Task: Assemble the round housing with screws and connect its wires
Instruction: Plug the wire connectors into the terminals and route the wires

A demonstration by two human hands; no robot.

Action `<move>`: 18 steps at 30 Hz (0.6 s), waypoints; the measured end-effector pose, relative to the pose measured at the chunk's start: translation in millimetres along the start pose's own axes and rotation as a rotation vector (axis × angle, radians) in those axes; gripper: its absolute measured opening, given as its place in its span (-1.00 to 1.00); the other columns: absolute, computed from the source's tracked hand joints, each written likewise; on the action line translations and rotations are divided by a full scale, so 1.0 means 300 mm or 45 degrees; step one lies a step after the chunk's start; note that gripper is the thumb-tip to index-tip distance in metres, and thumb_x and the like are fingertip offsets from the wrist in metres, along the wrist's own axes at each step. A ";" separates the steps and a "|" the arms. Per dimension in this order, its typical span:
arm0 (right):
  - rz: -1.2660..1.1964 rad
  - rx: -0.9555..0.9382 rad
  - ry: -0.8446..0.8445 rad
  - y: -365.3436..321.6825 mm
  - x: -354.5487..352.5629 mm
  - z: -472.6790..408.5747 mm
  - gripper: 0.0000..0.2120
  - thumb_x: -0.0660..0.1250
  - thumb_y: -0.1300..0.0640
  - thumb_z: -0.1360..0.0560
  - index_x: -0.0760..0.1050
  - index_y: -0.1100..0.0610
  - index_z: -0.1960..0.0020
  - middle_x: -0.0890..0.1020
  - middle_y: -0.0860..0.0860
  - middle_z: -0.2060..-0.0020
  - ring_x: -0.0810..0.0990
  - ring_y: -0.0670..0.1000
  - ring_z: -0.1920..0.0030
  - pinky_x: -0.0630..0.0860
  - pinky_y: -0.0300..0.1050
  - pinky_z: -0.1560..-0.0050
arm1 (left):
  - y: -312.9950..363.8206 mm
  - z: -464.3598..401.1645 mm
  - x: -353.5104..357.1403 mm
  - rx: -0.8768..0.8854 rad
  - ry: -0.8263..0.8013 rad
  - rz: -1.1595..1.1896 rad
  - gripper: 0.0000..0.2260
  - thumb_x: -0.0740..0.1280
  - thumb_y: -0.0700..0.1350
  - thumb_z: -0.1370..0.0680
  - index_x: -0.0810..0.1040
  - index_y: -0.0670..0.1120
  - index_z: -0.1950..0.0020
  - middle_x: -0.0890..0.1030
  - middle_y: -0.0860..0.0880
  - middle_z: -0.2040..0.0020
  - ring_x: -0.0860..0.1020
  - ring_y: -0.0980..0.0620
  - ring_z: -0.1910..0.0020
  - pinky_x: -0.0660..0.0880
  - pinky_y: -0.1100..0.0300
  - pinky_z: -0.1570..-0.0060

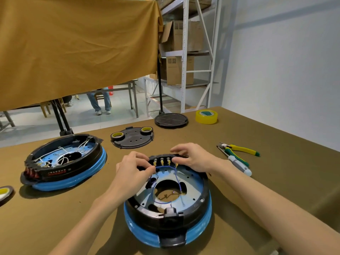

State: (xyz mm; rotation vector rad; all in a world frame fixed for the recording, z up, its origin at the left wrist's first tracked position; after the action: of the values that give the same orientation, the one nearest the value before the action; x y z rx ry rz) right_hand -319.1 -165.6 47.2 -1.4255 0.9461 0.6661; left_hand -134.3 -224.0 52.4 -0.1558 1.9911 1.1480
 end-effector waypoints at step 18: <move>-1.201 0.266 0.434 -0.012 -0.018 0.092 -0.93 0.27 0.28 -0.67 0.50 0.25 -0.13 0.68 0.10 0.32 0.60 0.01 0.45 0.58 -0.14 0.39 | -0.027 0.023 0.007 -0.006 0.146 0.159 -0.84 0.33 0.07 -0.64 0.58 0.10 -0.20 0.46 0.21 -0.28 0.40 0.17 -0.36 0.30 0.18 -0.30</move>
State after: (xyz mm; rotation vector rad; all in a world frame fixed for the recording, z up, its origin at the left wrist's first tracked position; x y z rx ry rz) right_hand -314.7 -137.8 51.0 -1.6071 0.4677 -0.3724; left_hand -127.9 -222.6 43.7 -0.1023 2.1242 1.2470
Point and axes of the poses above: each hand's wrist, its own z-axis away from the middle knuckle, its own x-axis out of the palm, y = z × x, the point moved 10 cm from there along -z, towards the middle knuckle
